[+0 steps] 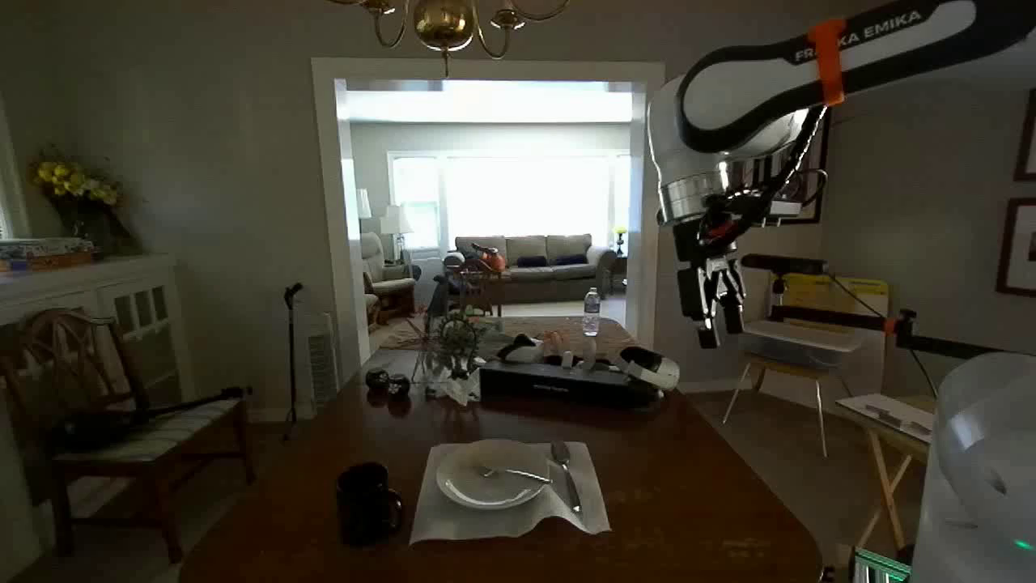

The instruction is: Put the fork next to the spoon

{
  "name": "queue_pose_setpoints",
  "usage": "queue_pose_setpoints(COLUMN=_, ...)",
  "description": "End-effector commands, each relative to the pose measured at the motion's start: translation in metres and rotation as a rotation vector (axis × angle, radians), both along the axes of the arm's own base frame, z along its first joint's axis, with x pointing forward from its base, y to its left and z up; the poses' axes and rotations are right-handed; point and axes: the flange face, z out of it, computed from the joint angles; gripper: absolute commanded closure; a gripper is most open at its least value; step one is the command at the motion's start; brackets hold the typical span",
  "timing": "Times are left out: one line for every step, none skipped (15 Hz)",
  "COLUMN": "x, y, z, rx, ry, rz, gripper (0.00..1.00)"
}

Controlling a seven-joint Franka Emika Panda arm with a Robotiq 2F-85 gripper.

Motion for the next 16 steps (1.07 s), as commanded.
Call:
queue_pose_setpoints(x=0.0, y=0.0, z=0.0, rx=0.0, ry=0.001, rz=0.0, gripper=0.0)
queue_pose_setpoints(x=0.0, y=0.0, z=0.0, rx=0.0, ry=0.001, rz=0.0, gripper=0.0)
queue_pose_setpoints(x=0.0, y=0.0, z=0.0, rx=0.0, ry=0.001, rz=0.0, gripper=0.0)
queue_pose_setpoints(x=0.0, y=0.0, z=0.0, rx=0.0, ry=0.001, rz=0.0, gripper=0.0)
queue_pose_setpoints(x=0.0, y=0.0, z=0.0, rx=0.0, ry=0.001, rz=0.0, gripper=0.0)
queue_pose_setpoints(x=0.0, y=0.0, z=0.0, rx=0.0, ry=0.001, rz=0.0, gripper=0.0)
queue_pose_setpoints(x=0.0, y=0.0, z=0.0, rx=0.0, ry=0.001, rz=0.0, gripper=0.0)
queue_pose_setpoints(x=0.0, y=0.0, z=0.0, rx=0.0, ry=0.001, rz=0.0, gripper=0.0)
queue_pose_setpoints(x=0.0, y=0.0, z=0.0, rx=0.0, ry=0.001, rz=0.0, gripper=0.0)
queue_pose_setpoints(x=0.0, y=0.0, z=0.0, rx=0.0, ry=0.001, rz=0.0, gripper=0.0)
queue_pose_setpoints(x=0.0, y=0.0, z=0.0, rx=0.0, ry=0.001, rz=0.0, gripper=0.0)
queue_pose_setpoints(x=0.009, y=-0.006, z=-0.008, rx=-0.015, ry=-0.006, rz=-0.007, gripper=0.0)
queue_pose_setpoints(x=0.015, y=-0.009, z=-0.012, rx=-0.011, ry=-0.01, rz=0.007, gripper=0.0)
queue_pose_setpoints(x=0.021, y=-0.01, z=-0.013, rx=-0.013, ry=-0.03, rz=0.021, gripper=0.0)
queue_pose_setpoints(x=0.027, y=-0.011, z=-0.014, rx=-0.014, ry=-0.051, rz=0.035, gripper=0.0)
queue_pose_setpoints(x=0.034, y=-0.013, z=-0.016, rx=-0.02, ry=-0.09, rz=0.055, gripper=0.0)
